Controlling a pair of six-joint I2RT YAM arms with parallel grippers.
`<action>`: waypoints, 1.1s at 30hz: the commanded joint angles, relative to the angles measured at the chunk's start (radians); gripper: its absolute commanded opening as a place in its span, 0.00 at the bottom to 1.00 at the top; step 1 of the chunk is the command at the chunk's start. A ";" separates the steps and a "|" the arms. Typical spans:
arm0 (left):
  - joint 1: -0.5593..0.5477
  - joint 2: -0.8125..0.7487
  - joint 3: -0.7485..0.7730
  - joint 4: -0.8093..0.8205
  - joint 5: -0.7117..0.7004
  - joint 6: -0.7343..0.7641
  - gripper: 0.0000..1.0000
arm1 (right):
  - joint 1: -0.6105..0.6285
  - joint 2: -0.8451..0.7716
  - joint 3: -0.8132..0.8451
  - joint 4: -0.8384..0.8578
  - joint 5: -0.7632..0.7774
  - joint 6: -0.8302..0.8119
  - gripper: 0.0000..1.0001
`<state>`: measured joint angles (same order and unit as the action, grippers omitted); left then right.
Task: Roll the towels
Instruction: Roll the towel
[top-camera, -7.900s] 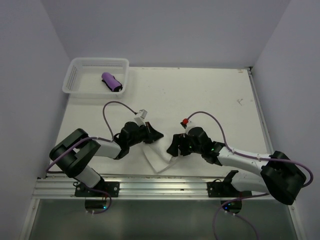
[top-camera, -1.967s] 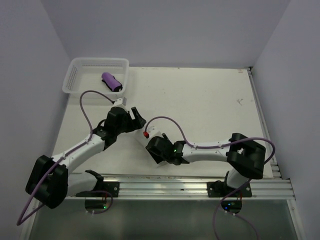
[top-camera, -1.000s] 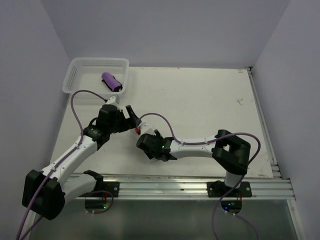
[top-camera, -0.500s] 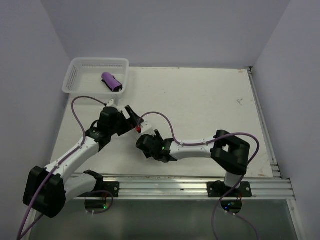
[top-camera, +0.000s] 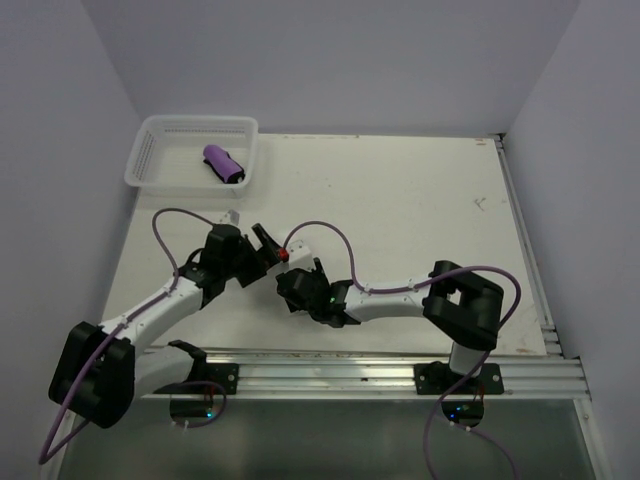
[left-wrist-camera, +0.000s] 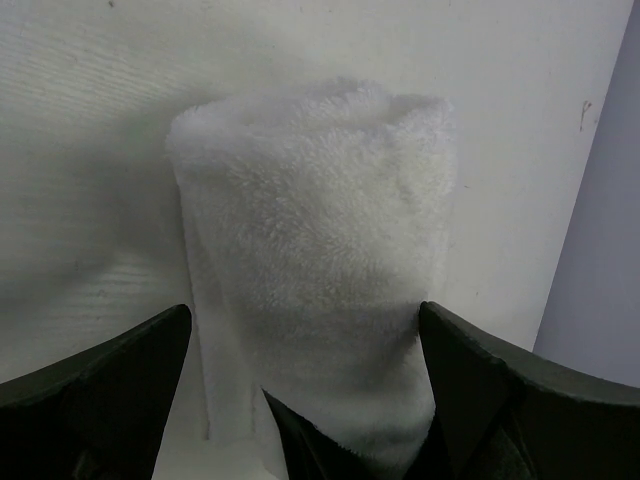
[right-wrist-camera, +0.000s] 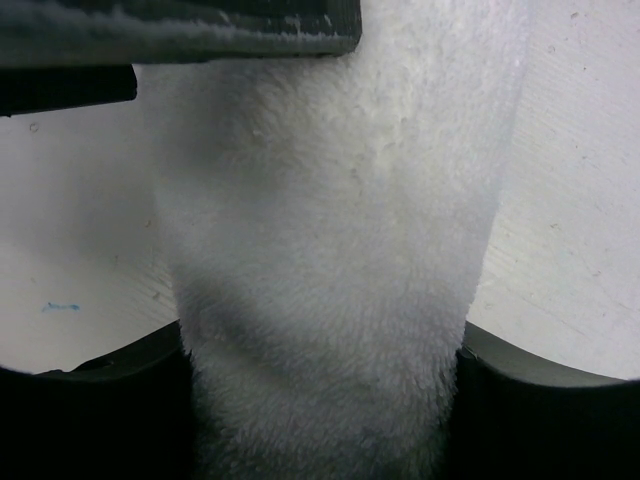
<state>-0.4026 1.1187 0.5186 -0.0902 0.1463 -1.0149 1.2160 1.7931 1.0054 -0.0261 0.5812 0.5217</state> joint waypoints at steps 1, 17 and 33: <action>-0.002 0.023 -0.005 0.073 0.019 -0.004 1.00 | -0.006 -0.028 0.015 0.069 0.014 0.012 0.41; -0.002 0.210 -0.097 0.225 -0.077 0.098 0.86 | -0.006 -0.077 0.061 -0.020 -0.119 -0.002 0.70; -0.002 0.219 -0.106 0.191 -0.120 0.144 0.84 | -0.006 -0.389 -0.100 -0.040 -0.188 0.011 0.83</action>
<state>-0.4042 1.3273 0.4461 0.1898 0.1192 -0.9386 1.2045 1.4994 0.9615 -0.0868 0.4042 0.5083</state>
